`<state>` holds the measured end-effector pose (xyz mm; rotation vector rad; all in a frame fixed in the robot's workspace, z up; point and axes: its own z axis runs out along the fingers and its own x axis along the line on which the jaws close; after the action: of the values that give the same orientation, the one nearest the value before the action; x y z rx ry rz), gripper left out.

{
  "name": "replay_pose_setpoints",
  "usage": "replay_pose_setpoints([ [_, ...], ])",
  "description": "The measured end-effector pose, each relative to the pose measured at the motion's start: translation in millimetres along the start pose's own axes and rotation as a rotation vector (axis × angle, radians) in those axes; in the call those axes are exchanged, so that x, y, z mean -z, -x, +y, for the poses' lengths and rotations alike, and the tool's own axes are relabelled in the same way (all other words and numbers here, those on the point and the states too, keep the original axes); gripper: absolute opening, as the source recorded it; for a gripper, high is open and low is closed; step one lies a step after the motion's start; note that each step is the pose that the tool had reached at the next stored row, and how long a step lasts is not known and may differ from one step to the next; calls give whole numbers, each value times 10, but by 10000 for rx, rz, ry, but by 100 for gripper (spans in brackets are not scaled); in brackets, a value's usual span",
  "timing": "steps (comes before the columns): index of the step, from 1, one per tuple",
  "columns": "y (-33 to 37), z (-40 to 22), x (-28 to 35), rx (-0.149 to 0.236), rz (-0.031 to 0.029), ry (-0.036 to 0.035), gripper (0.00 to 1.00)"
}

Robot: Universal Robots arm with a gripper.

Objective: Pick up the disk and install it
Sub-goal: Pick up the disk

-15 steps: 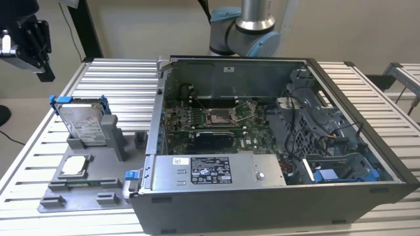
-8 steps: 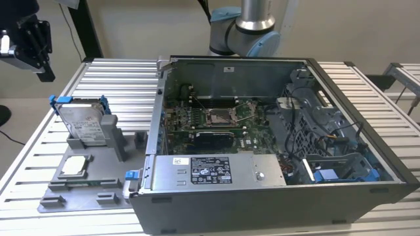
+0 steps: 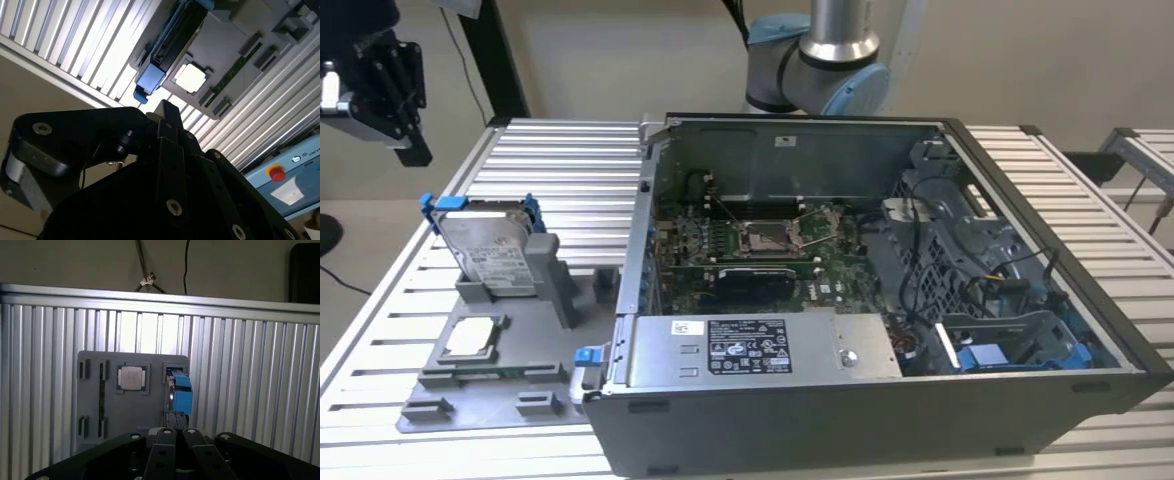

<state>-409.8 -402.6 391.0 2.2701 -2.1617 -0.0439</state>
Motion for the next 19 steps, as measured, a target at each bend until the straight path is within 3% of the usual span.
replay_pose_setpoints([
  [4,0,0,0,-4,0,0,0],
  [5,0,0,0,-5,0,0,100],
  [19,0,0,-4,-20,-1,-1,100],
])
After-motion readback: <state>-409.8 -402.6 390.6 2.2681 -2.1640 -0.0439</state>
